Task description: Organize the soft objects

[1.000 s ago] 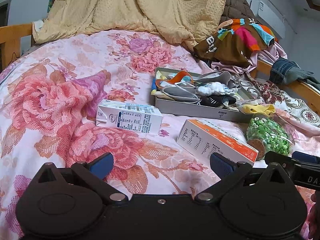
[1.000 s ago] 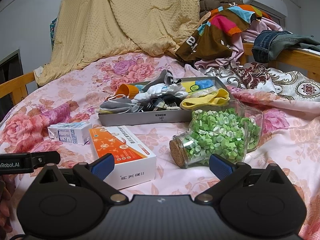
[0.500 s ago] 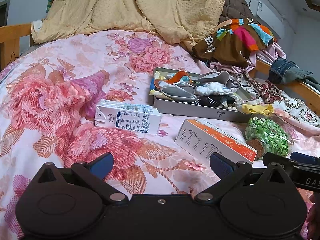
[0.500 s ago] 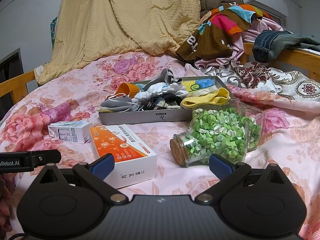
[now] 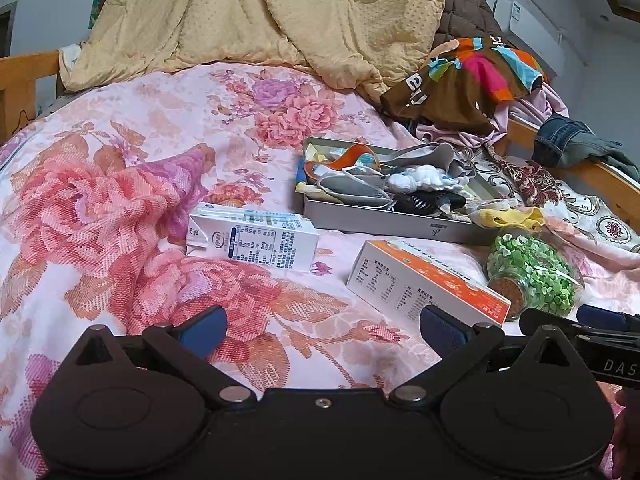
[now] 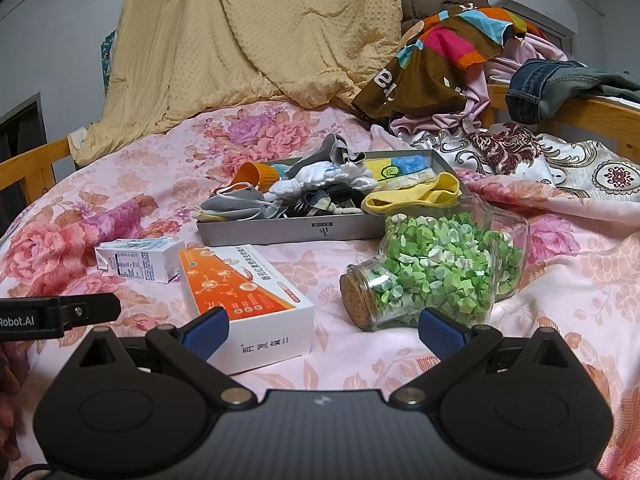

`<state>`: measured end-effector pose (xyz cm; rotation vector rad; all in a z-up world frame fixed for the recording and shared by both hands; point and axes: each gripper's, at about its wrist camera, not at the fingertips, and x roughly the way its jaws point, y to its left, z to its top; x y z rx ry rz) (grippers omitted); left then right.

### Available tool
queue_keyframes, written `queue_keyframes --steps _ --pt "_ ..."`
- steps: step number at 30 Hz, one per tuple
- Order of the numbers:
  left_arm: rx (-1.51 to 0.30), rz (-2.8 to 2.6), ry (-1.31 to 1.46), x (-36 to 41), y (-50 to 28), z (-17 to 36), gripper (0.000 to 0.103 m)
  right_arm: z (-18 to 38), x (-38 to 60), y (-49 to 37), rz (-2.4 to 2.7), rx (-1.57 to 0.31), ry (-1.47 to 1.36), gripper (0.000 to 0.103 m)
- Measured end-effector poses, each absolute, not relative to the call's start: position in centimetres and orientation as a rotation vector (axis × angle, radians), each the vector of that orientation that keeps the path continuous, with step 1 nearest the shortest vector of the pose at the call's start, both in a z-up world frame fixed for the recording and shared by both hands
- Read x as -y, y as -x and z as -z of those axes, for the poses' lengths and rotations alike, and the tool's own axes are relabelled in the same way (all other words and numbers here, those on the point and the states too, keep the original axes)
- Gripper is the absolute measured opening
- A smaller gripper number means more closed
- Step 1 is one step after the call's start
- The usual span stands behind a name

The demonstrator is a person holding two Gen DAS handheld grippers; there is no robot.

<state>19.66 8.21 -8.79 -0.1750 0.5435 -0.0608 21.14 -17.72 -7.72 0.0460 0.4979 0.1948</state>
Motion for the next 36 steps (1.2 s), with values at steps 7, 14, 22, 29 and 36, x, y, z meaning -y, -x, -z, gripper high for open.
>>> queue_keyframes --steps 7,14,22,29,36 --pt "-0.538 0.042 0.144 -8.18 -19.68 8.57 0.102 7.72 17.67 -21.15 -0.195 -0.498 -0.046 0.103" --pt "-0.529 0.045 0.115 -8.01 -19.77 8.42 0.102 7.78 17.78 -21.17 -0.198 -0.502 -0.05 0.103" --pt "-0.534 0.09 0.131 -7.76 -19.8 8.47 0.102 7.85 17.76 -21.18 -0.197 -0.503 -0.05 0.103" --pt "-0.529 0.105 0.127 -7.58 -19.62 8.44 0.102 7.98 17.63 -21.16 -0.201 -0.504 -0.046 0.103" --pt "-0.533 0.109 0.126 -7.64 -19.55 8.46 0.102 8.03 17.58 -21.18 -0.201 -0.505 -0.046 0.103"
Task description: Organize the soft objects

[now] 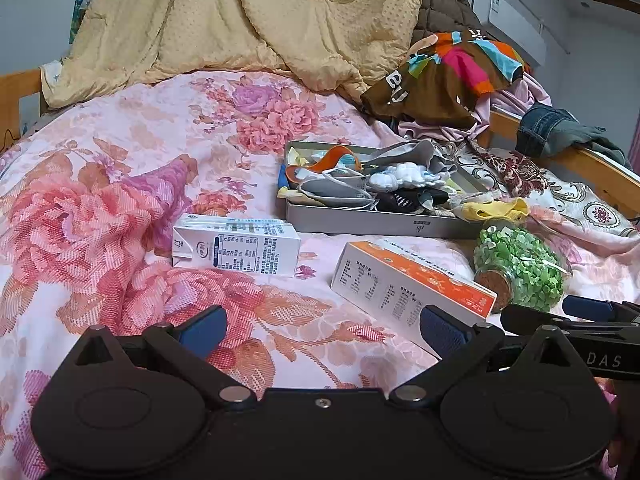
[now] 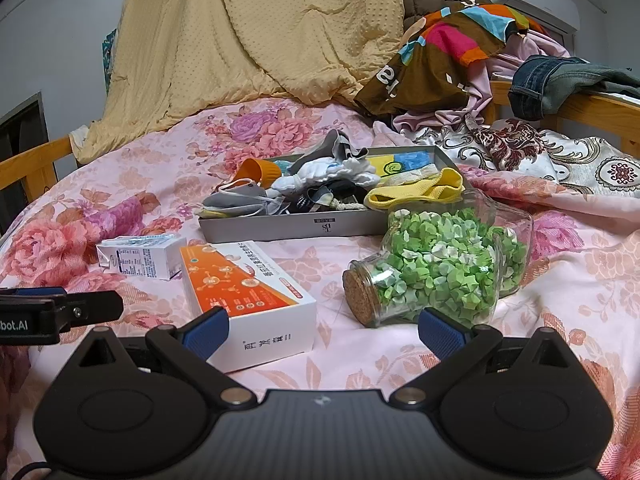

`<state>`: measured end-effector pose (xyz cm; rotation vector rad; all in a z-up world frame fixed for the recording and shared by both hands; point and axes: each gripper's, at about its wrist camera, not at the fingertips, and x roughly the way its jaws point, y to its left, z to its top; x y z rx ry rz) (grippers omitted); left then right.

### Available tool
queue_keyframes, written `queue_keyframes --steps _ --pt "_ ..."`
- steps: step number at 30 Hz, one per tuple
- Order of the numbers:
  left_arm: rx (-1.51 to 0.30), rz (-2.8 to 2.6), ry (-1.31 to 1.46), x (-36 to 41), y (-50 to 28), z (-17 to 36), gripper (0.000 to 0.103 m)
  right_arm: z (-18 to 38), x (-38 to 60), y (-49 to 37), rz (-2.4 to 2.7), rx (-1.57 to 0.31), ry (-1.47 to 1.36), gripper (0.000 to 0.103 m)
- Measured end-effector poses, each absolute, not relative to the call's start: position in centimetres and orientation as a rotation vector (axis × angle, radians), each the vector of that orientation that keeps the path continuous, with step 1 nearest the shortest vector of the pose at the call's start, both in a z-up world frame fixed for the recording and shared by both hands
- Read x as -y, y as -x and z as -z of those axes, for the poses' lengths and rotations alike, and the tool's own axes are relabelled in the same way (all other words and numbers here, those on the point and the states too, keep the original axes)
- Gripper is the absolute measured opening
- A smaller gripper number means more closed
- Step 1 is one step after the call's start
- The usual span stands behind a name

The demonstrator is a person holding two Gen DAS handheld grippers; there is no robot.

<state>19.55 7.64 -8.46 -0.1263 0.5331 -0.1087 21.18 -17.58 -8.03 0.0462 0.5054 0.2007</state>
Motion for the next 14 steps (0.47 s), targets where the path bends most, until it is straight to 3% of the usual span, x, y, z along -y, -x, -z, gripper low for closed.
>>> queue_keyframes --steps 14 --pt "-0.529 0.121 0.143 -7.89 -19.2 8.21 0.102 8.02 17.61 -21.14 -0.204 -0.505 -0.047 0.103"
